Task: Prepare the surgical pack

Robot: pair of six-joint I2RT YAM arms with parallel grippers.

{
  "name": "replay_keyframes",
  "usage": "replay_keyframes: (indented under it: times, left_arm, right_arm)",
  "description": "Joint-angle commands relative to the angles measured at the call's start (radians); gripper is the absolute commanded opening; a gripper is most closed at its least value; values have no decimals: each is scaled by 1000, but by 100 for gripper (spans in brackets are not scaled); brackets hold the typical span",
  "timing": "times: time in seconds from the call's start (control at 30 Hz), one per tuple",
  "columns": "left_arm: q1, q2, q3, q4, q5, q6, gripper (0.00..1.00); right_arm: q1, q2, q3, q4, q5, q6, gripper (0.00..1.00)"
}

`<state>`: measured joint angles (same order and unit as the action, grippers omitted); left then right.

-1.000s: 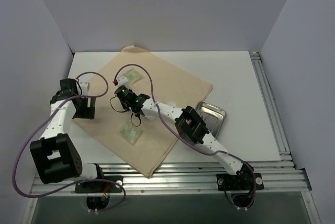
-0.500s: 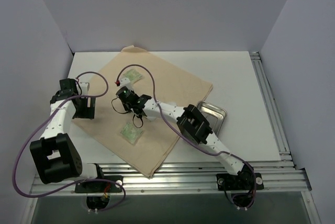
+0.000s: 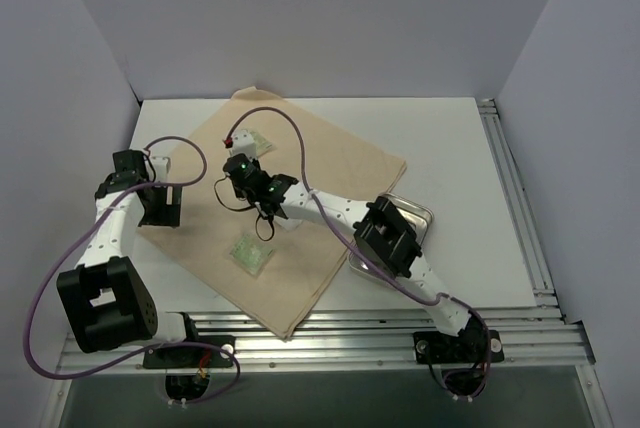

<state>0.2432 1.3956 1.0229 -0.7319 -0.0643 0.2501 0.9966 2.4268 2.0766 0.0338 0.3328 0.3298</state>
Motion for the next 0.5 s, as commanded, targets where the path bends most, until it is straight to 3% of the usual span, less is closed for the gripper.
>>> replay_keyframes:
  times: [0.0, 0.23, 0.47]
  left_arm:
    - [7, -41, 11, 17, 12, 17, 90]
    - [5, -46, 31, 22, 64, 18, 90]
    - [-2, -21, 58, 25, 130, 8, 90]
  right_arm:
    - [4, -178, -117, 60, 119, 41, 0]
    - [-13, -538, -566, 22, 320, 161, 0]
    - [-7, -884, -952, -288, 445, 490, 0]
